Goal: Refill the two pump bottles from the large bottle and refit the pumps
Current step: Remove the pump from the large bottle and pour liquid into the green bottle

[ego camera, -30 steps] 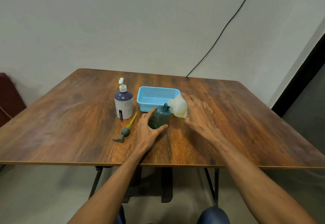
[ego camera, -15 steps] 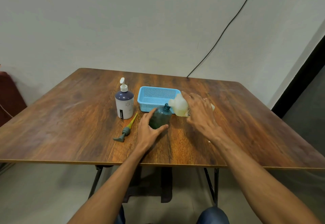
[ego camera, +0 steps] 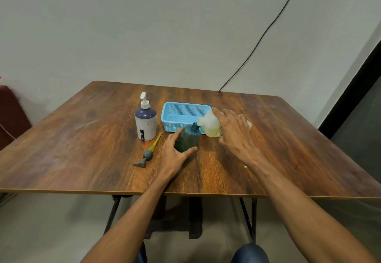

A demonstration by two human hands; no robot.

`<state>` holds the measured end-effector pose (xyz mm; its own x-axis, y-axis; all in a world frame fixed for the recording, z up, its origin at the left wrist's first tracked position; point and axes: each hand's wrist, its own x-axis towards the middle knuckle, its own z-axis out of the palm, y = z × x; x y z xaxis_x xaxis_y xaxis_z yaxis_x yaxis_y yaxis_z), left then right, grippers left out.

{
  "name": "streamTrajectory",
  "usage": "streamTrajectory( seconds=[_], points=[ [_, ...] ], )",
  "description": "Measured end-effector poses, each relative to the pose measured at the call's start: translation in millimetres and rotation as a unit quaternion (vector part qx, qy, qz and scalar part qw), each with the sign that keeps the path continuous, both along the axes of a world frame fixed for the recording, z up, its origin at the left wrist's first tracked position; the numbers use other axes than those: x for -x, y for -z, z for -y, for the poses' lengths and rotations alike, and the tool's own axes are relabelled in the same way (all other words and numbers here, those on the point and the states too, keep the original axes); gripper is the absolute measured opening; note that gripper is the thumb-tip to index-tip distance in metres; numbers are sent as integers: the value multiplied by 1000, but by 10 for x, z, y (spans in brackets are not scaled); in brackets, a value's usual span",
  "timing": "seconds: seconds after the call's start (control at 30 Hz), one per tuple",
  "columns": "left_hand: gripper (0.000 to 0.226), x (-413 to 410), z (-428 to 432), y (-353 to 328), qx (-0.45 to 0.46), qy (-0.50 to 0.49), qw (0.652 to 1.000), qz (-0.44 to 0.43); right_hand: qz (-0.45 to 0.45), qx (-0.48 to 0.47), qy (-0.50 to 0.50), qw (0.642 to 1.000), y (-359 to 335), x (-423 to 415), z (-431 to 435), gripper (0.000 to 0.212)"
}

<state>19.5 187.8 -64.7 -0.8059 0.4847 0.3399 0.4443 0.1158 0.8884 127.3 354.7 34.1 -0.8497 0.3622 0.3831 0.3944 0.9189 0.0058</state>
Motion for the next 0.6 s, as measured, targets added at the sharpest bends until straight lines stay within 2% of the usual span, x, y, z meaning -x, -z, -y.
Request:
streamTrajectory(
  seconds=[0.6],
  points=[
    [81, -23, 14, -23, 3, 4, 1000, 6, 0, -15, 3, 1000, -22, -21, 14, 96]
  ],
)
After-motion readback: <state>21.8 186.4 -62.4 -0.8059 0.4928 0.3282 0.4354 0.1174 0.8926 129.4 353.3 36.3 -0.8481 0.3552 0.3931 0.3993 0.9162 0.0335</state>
